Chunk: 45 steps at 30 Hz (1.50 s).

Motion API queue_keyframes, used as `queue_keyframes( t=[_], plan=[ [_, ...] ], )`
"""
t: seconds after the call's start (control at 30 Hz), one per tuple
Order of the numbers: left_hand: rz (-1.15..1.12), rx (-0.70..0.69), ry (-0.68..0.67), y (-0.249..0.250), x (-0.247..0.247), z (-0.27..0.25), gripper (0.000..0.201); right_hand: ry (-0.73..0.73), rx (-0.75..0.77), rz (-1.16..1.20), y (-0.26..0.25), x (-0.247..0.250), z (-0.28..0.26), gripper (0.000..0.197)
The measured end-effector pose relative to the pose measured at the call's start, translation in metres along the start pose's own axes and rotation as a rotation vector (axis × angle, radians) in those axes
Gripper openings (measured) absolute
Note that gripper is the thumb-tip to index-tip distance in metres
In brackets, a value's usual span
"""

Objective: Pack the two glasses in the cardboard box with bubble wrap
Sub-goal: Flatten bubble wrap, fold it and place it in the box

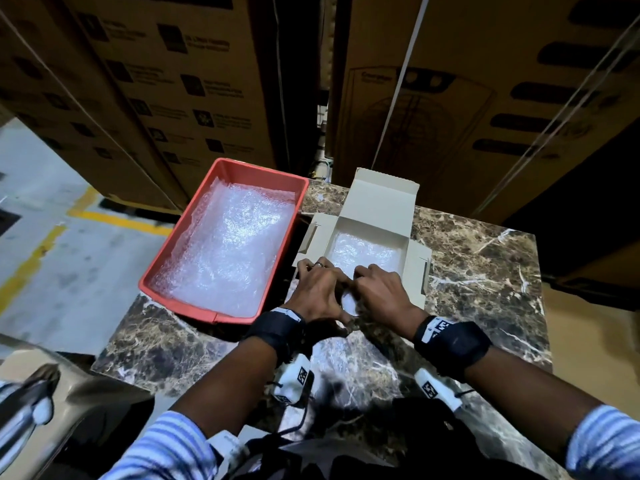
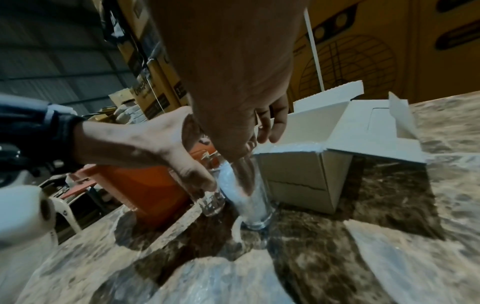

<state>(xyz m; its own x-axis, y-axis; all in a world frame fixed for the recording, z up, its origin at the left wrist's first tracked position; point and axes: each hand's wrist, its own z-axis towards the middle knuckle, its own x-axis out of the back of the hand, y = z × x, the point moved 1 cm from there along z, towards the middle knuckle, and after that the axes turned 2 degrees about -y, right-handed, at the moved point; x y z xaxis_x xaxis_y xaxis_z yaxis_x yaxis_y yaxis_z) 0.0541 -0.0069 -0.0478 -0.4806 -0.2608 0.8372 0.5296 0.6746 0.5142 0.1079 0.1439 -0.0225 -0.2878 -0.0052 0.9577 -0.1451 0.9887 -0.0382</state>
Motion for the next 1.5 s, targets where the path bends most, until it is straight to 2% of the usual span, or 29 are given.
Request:
queue_keyframes(
  t=[0.17,0.3,0.43,0.53,0.6,0.73,0.8,0.87,1.0,1.07,1.2,1.27,1.33,1.4,1.43,1.5],
  plan=[
    [-0.005,0.000,-0.016,0.002,0.002,0.000,0.062,-0.086,-0.059,0.094,0.002,0.008,0.001,0.018],
    [-0.015,0.011,-0.026,0.003,0.001,-0.002,0.068,-0.216,-0.055,0.463,0.027,0.020,0.000,0.025],
    [-0.087,0.014,-0.019,0.003,0.000,-0.003,0.082,-0.127,-0.108,0.698,0.054,0.025,-0.019,0.030],
    [-0.128,0.033,-0.015,0.002,0.001,-0.004,0.075,-0.124,-0.153,0.800,0.064,0.010,-0.030,0.032],
    [-0.199,0.063,-0.010,0.002,0.003,-0.003,0.068,-0.153,-0.184,0.876,0.063,0.000,-0.034,0.041],
    [-0.332,0.108,0.011,0.000,0.007,0.001,0.060,-0.196,-0.183,1.072,0.050,-0.009,-0.038,0.076],
    [-0.392,0.120,0.022,0.000,0.012,0.003,0.054,-0.170,-0.165,1.110,0.045,-0.010,-0.039,0.086],
    [-0.460,0.126,0.040,0.002,0.020,0.005,0.051,-0.108,-0.159,1.127,0.040,-0.007,-0.037,0.087],
    [-0.616,0.123,0.047,0.001,0.034,0.016,0.071,-0.006,-0.180,1.342,0.033,-0.005,-0.027,0.081],
    [-0.636,0.137,0.057,0.000,0.040,0.021,0.073,0.056,-0.206,1.415,0.030,-0.001,-0.022,0.076],
    [-0.751,0.122,0.112,-0.003,0.055,0.027,0.047,0.127,-0.266,1.447,0.031,-0.009,0.000,0.082],
    [-0.781,0.159,0.160,-0.007,0.061,0.031,0.048,0.144,-0.322,1.471,0.032,-0.012,0.010,0.088],
    [-0.738,0.179,0.148,-0.013,0.060,0.037,0.042,0.165,-0.371,1.506,0.032,-0.012,0.016,0.078],
    [-0.632,0.201,0.089,-0.020,0.055,0.043,0.051,0.170,-0.406,1.517,0.034,-0.014,0.020,0.061],
    [-0.578,0.210,0.052,-0.022,0.054,0.045,0.057,0.175,-0.439,1.516,0.035,-0.015,0.023,0.067],
    [-0.537,0.219,-0.029,-0.023,0.054,0.046,0.061,0.185,-0.499,1.494,0.035,-0.018,0.031,0.096]
  ],
)
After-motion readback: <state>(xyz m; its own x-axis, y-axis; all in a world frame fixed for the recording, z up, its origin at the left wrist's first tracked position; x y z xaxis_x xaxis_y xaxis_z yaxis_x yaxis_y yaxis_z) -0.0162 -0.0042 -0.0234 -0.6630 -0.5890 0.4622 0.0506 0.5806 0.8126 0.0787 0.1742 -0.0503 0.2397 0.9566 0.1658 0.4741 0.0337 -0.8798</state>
